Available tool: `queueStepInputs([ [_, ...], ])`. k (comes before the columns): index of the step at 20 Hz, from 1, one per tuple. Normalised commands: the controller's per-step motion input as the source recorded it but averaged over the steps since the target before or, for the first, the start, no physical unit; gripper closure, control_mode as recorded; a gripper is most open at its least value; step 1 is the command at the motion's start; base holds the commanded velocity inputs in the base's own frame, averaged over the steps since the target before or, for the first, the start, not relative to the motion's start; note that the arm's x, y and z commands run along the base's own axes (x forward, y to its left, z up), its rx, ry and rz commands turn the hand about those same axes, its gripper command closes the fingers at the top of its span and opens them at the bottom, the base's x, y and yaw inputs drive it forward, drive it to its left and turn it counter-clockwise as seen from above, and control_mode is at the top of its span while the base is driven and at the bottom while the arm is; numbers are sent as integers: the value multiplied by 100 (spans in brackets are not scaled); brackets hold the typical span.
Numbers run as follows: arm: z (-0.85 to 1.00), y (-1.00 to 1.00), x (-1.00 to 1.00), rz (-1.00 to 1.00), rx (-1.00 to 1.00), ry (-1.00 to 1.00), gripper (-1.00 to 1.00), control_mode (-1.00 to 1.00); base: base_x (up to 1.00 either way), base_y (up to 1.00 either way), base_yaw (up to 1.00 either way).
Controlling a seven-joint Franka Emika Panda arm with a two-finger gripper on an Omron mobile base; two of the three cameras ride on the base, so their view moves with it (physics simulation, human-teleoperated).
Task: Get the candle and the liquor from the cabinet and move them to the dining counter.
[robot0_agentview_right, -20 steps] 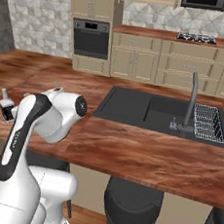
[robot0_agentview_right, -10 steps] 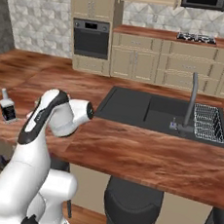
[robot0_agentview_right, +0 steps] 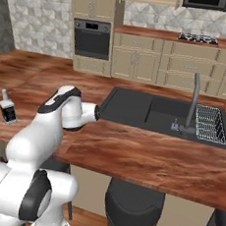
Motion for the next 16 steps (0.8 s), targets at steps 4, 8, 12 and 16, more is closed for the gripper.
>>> queueStepInputs([
  [4,-39,6,53,2,0,0,100,-100,0,0,0],
  [8,-37,14,46,2,0,0,100,-100,0,0,0],
  [12,-34,20,37,1,-1,0,100,-100,0,0,0],
  [16,-33,22,33,0,-3,0,100,-100,0,0,0],
])
